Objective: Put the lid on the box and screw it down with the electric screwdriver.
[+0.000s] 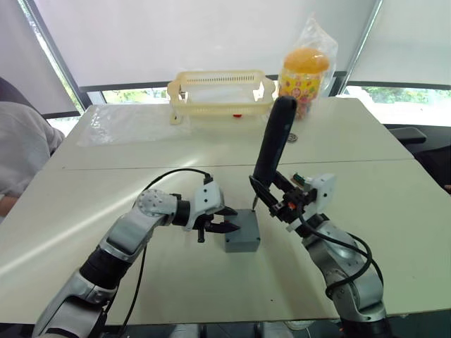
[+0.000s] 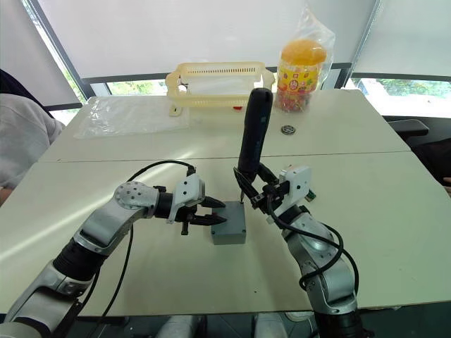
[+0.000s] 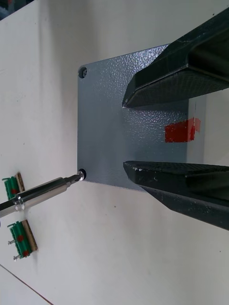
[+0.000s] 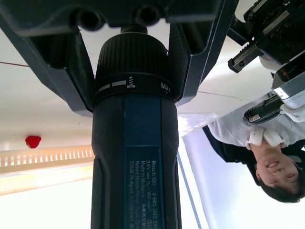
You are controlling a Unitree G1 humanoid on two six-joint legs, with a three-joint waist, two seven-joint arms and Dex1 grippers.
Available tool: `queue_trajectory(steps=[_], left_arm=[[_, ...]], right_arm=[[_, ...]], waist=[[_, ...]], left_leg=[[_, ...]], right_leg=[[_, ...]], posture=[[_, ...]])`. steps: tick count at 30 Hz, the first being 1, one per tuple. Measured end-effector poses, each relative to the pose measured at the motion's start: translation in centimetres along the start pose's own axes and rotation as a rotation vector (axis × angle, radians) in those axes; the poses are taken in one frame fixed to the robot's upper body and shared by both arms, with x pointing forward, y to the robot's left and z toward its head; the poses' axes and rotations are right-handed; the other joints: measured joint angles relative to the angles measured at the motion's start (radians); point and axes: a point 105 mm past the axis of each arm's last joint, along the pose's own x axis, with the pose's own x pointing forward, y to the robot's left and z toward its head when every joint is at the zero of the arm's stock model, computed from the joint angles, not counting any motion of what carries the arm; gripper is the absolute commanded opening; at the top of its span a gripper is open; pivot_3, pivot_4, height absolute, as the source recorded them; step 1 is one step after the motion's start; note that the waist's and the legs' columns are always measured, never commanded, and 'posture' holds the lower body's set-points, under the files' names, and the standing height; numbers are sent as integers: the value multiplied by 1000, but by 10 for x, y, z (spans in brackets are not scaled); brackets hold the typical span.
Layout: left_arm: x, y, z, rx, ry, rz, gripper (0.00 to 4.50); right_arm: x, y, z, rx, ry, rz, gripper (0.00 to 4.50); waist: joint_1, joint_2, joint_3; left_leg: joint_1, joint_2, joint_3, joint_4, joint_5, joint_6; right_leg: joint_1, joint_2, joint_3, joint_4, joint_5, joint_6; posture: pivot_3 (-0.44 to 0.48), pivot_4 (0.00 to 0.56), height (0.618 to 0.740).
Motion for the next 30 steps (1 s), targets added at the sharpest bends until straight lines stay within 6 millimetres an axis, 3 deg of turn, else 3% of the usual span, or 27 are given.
queue_trajectory(steps=[8,30], left_arm=[[1,0,-3,-1,13,1,1752],[2,0,-6,-8,27,0,1752]], right_arm=[[-4,2,-6,-59,22,33,1748],[-1,0,-21,-25,4,15,1748]], waist=[[1,-3,-3],[1,-11,-16]], left_leg=[[13,0,0,-3,-1,0],[14,1,-1,-3,-1,0]], right_leg=[[14,0,0,-5,-2,-3],[15,0,-1,-5,-3,-5]], posture=[[0,150,740],[0,150,740]])
